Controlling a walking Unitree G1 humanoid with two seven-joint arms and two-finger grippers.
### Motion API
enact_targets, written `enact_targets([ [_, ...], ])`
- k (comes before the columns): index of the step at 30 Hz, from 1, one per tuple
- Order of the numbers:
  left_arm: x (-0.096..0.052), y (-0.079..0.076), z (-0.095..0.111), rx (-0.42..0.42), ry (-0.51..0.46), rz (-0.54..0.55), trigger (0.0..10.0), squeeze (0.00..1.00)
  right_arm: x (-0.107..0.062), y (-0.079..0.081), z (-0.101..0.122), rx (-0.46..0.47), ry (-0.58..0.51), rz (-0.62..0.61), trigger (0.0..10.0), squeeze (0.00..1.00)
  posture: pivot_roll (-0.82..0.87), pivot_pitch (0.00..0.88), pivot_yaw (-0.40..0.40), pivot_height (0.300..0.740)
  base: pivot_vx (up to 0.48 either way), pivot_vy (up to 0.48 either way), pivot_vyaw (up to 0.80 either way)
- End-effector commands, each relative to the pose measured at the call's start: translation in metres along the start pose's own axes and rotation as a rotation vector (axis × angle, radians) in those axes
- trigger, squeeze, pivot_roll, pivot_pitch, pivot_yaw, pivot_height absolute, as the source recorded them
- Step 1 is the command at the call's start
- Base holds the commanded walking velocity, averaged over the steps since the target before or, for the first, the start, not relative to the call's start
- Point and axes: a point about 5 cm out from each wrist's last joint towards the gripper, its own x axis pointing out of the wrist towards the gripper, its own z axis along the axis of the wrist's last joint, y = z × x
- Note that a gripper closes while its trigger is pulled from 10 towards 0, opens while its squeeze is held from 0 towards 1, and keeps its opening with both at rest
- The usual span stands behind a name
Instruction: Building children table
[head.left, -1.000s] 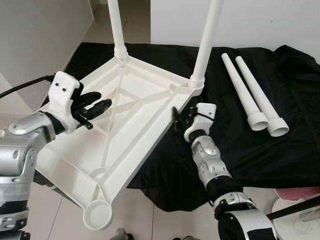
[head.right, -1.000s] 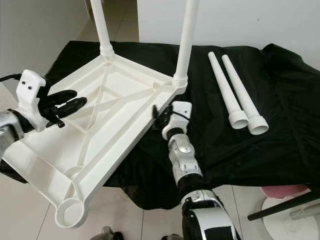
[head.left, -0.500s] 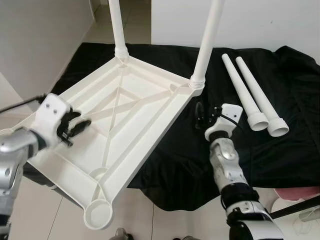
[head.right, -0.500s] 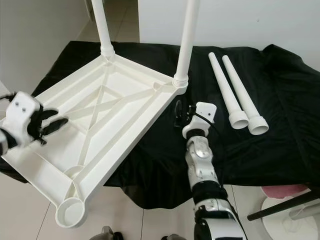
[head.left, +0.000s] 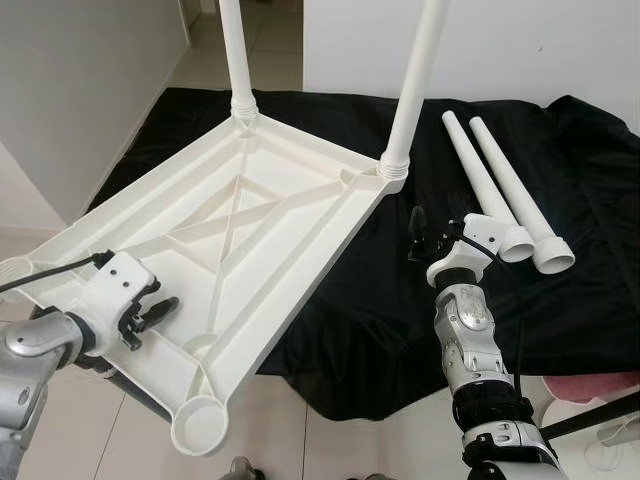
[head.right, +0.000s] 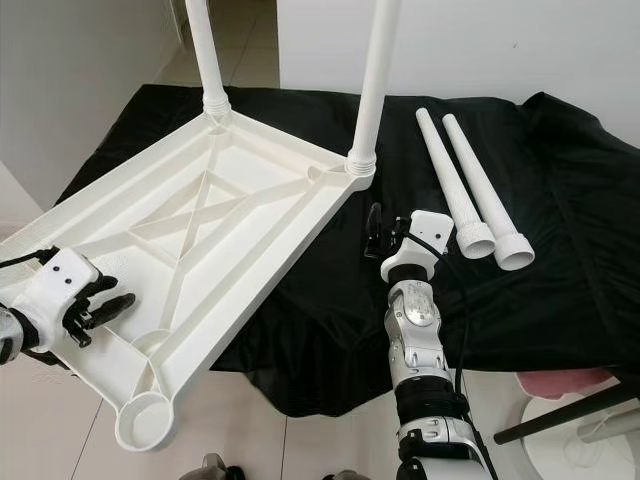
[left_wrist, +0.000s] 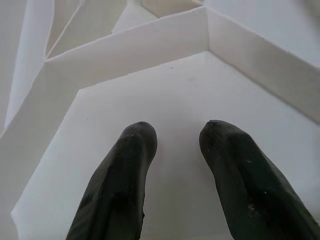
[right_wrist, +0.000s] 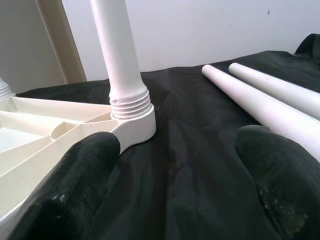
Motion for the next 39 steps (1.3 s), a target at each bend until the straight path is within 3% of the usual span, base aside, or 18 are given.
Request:
enact_targets([
  [1,0.01,-0.023,-0.017,-0.042,0.064,-0.097,10.0,0.0,-0.002,0.001,-0.002,-0.008,0.017,0.008,10.0,0.0,0.07,0.056,-0.008,0.74,0.0,0.0,0.0],
  [5,0.027,-0.046,-0.005,-0.052,0.004,-0.163,10.0,0.0,-0.003,0.002,-0.002,-0.006,0.03,0.008,10.0,0.0,0.07,0.046,-0.01,0.74,0.0,0.0,0.0],
  [8,0.029,-0.05,-0.003,-0.051,-0.01,-0.174,10.0,0.0,-0.004,0.003,-0.002,-0.005,0.031,0.007,10.0,0.0,0.07,0.046,-0.01,0.74,0.0,0.0,0.0],
  [12,0.051,-0.06,0.017,-0.056,-0.097,-0.187,10.0,0.0,-0.002,0.009,-0.003,0.006,0.034,0.016,10.0,0.0,0.06,0.035,-0.012,0.74,0.0,0.0,0.0],
  [21,0.067,-0.064,0.039,-0.053,-0.187,-0.168,10.0,0.0,-0.003,0.006,0.0,-0.004,0.032,0.014,10.0,0.0,0.04,0.056,-0.012,0.74,0.0,0.0,0.0],
  [25,0.066,-0.061,0.049,-0.084,-0.248,-0.152,10.0,0.0,-0.005,0.001,0.0,-0.018,0.035,0.009,10.0,0.0,0.03,0.065,-0.007,0.74,0.0,0.0,0.0],
  [28,0.06,-0.048,0.057,-0.079,-0.319,-0.091,10.0,0.0,-0.011,-0.012,-0.001,-0.041,0.042,-0.027,10.0,0.0,0.02,0.073,0.0,0.74,0.0,0.0,0.0],
  [32,0.055,-0.037,0.059,-0.084,-0.356,-0.05,10.0,0.0,-0.013,-0.016,-0.001,-0.049,0.041,-0.04,10.0,0.0,0.02,0.077,0.001,0.74,0.0,0.0,0.0],
  [35,0.039,-0.014,0.061,-0.104,-0.407,-0.02,10.0,0.0,-0.014,-0.022,0.001,-0.071,0.035,-0.044,10.0,0.0,0.01,0.111,0.012,0.74,0.0,0.0,0.0],
  [39,0.025,-0.007,0.055,-0.113,-0.4,-0.079,10.0,0.0,-0.017,-0.025,0.003,-0.095,0.03,-0.043,10.0,0.0,-0.01,0.106,0.027,0.74,0.0,0.0,0.0],
])
